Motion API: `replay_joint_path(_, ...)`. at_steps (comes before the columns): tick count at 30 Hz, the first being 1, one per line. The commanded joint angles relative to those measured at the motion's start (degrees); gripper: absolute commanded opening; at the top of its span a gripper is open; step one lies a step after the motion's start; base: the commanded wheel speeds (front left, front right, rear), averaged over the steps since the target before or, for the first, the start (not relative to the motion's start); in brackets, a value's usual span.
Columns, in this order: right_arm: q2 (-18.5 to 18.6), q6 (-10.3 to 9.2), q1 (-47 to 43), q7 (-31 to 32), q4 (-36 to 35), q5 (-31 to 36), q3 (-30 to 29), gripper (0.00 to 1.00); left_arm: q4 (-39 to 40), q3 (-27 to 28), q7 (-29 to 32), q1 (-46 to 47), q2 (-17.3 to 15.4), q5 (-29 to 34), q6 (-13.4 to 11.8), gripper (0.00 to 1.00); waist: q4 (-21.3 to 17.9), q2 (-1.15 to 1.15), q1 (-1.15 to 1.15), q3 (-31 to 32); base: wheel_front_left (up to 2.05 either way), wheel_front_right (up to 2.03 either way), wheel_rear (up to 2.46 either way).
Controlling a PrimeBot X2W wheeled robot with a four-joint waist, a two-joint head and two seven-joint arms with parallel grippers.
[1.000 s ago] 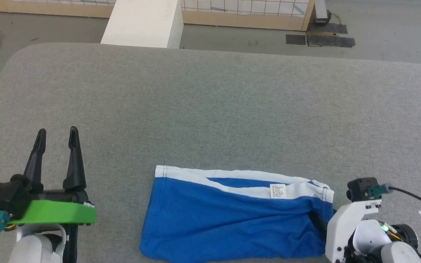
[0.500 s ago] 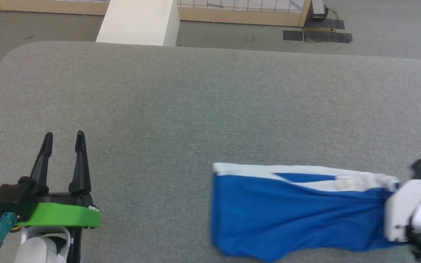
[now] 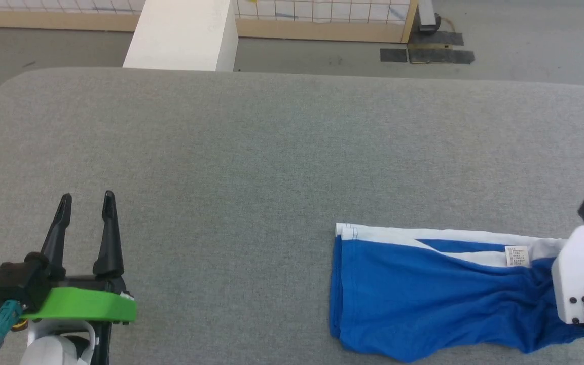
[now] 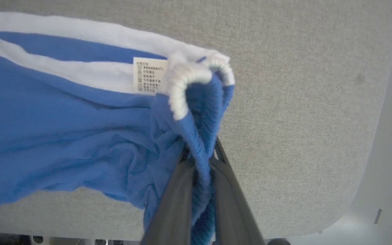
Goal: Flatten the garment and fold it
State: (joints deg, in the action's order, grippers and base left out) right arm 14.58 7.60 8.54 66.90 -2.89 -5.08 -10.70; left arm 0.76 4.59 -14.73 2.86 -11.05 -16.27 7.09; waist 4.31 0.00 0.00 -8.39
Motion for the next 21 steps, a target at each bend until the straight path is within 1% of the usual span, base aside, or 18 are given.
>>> replay_joint_path(1,0.8,-0.11,-1.0,2.9,-3.4,-2.1,1.6,0.00,0.0,0.5,-0.3,-0.9,0.0,0.0,0.4,1.00,-0.3,0.00,0.00,0.3,0.00,0.00,0.00)
replay_joint_path(3,1.2,-0.11,-1.7,6.5,-8.7,-5.2,3.5,0.00,0.1,0.9,-0.3,-1.1,0.1,0.1,0.4,1.00,-0.6,0.00,0.00,0.4,0.00,0.00,0.00)
replay_joint_path(4,0.8,-0.11,-2.0,8.0,-10.7,-6.8,4.1,0.00,0.2,1.1,-0.3,-1.2,0.2,0.1,0.4,1.00,-0.7,0.00,0.00,0.3,0.00,0.00,0.00)
replay_joint_path(7,-2.9,-0.11,-2.5,10.4,-15.5,-11.4,5.9,0.00,0.4,1.1,-0.3,-1.3,0.2,0.1,0.4,1.00,-0.9,0.00,0.00,0.2,0.00,0.00,0.00)
replay_joint_path(10,-6.8,-0.11,-2.2,9.2,-16.5,-13.2,8.1,0.00,0.9,1.1,-0.3,-1.3,0.3,0.1,0.4,1.00,-1.3,0.00,0.00,0.0,0.00,0.00,0.00)
replay_joint_path(13,-10.1,-0.11,-1.5,5.0,-13.8,-14.1,10.6,0.00,1.1,0.5,-0.3,-1.2,0.6,0.1,0.4,1.00,-1.0,0.00,0.00,-0.2,0.00,0.00,0.00)
replay_joint_path(18,-11.5,-0.11,0.2,-1.4,-6.5,-14.5,15.3,0.00,1.1,0.3,-0.3,-1.1,0.6,-0.3,0.4,1.00,-0.5,0.00,0.00,-0.4,0.00,0.00,0.00)
replay_joint_path(21,-11.7,-0.11,1.6,-6.1,-1.7,-16.7,17.6,0.00,1.0,0.4,-0.3,-1.2,0.4,-0.6,0.4,1.00,0.0,0.00,0.00,-0.5,0.00,0.00,0.00)
